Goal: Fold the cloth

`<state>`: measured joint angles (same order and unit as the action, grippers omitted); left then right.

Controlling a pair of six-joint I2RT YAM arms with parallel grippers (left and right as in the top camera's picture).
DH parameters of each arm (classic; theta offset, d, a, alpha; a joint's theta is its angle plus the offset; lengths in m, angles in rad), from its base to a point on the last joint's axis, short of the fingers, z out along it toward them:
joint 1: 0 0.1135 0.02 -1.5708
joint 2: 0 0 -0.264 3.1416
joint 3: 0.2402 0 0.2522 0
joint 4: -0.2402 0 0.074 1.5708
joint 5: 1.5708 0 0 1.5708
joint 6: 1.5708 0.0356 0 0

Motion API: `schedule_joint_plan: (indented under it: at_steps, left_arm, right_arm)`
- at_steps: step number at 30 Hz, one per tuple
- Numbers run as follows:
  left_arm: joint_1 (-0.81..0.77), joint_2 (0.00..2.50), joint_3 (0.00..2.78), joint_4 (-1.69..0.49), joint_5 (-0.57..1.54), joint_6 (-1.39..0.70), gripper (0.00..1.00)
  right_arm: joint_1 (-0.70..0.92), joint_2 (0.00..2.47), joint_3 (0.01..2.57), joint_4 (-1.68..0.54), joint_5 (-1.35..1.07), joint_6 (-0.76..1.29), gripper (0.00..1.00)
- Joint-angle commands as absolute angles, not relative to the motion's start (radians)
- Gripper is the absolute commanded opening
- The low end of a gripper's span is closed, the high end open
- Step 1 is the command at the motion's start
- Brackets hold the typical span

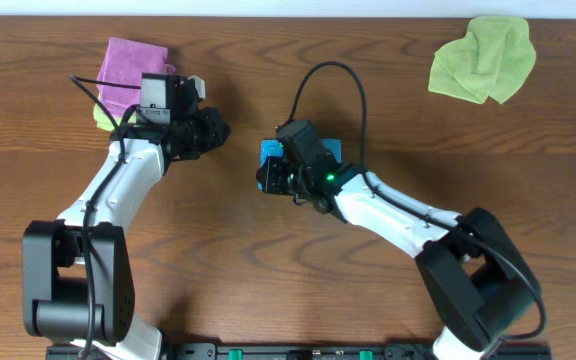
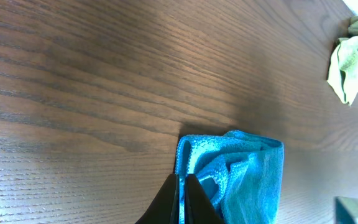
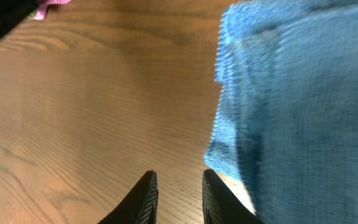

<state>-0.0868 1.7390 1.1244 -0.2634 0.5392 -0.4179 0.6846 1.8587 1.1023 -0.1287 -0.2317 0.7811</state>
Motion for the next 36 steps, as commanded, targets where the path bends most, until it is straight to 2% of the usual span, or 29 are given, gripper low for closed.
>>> schedule_joint_plan:
  at_steps: [1, 2, 4, 9, 10, 12, 16, 17, 20, 22, 29, 33, 36]
  left_arm:
    - [-0.073, 1.718, 1.13, -0.265, 0.575, -0.404, 0.06]
    - [-0.07, 1.718, 1.13, -0.265, 0.583, -0.404, 0.08]
    - [-0.064, 1.718, 1.13, -0.265, 0.606, -0.404, 0.23]
    - [-0.039, 1.694, 1.13, -0.265, 0.663, -0.403, 0.36]
    - [-0.03, 1.677, 1.13, -0.262, 0.663, -0.403, 0.42]
    - [-0.016, 1.65, 1.13, -0.262, 0.663, -0.402, 0.61]
    - [-0.007, 1.62, 1.13, -0.274, 0.694, -0.396, 0.8]
    - [-0.006, 1.617, 1.13, -0.273, 0.727, -0.397, 0.87]
    - [-0.006, 1.617, 1.13, -0.279, 0.822, -0.397, 0.93]
    - [-0.006, 1.617, 1.13, -0.309, 0.842, -0.406, 0.95]
    - [-0.014, 1.626, 1.128, -0.422, 0.827, -0.348, 0.95]
    - [-0.03, 1.659, 1.125, -0.435, 0.828, -0.344, 0.95]
    - [-0.054, 1.711, 1.111, -0.434, 0.843, -0.344, 0.95]
  right_arm:
    - [0.703, 1.887, 1.111, -0.123, -0.221, 0.8, 0.25]
    - [0.707, 1.893, 1.111, -0.122, -0.221, 0.8, 0.25]
    - [0.708, 1.892, 1.111, -0.105, -0.221, 0.783, 0.25]
    - [0.706, 1.845, 1.118, 0.067, -0.281, 0.725, 0.29]
    - [0.706, 1.837, 1.124, 0.067, -0.281, 0.724, 0.29]
    - [0.701, 1.816, 1.126, 0.064, -0.273, 0.725, 0.29]
    - [0.672, 1.738, 1.126, 0.027, -0.186, 0.724, 0.38]
    - [0.657, 1.709, 1.126, -0.001, -0.157, 0.724, 0.44]
    - [0.597, 1.602, 1.126, -0.104, -0.128, 0.69, 0.64]
    - [0.548, 1.51, 1.126, -0.201, -0.128, 0.653, 0.98]
    - [0.453, 1.245, 1.126, -0.593, -0.09, 0.426, 0.99]
    - [0.451, 1.106, 1.113, -0.855, 0.061, 0.389, 0.99]
    - [0.451, 0.994, 1.064, -0.956, 0.105, 0.384, 0.99]
